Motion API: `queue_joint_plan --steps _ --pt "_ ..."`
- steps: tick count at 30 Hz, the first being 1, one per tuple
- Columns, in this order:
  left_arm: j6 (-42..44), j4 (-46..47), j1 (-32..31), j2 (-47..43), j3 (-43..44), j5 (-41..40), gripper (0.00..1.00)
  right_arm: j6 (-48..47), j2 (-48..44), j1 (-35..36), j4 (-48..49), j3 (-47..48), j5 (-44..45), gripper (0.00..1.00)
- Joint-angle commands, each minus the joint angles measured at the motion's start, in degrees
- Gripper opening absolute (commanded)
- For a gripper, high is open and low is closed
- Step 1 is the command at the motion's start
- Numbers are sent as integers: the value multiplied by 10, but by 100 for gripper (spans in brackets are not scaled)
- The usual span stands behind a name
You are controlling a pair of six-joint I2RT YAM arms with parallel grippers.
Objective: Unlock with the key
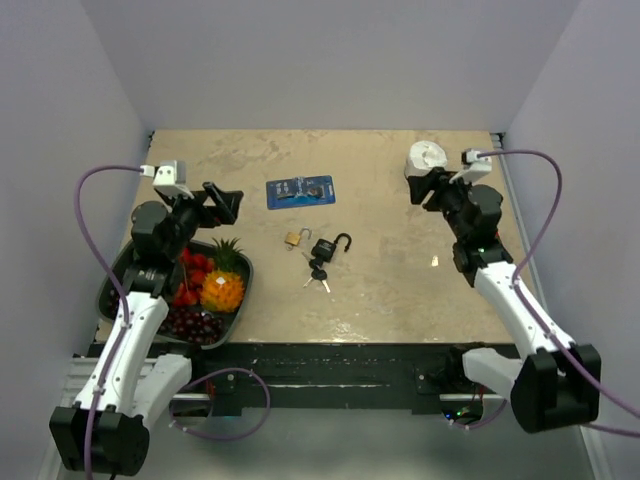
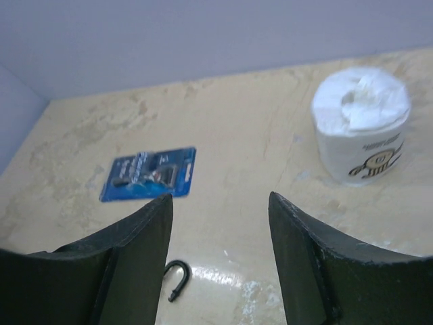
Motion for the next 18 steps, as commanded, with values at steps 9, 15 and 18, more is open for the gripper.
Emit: queue_joint_plan --steps 9,15,18 --pt "25 51 2 -69 -8 -69 100 -46 -124 2 10 -40 62 63" --pt "28 67 2 -75 -21 -60 100 -48 -126 2 11 -40 62 63" --pt "27 66 2 -74 -21 -62 100 -48 -132 1 16 -45 62 63"
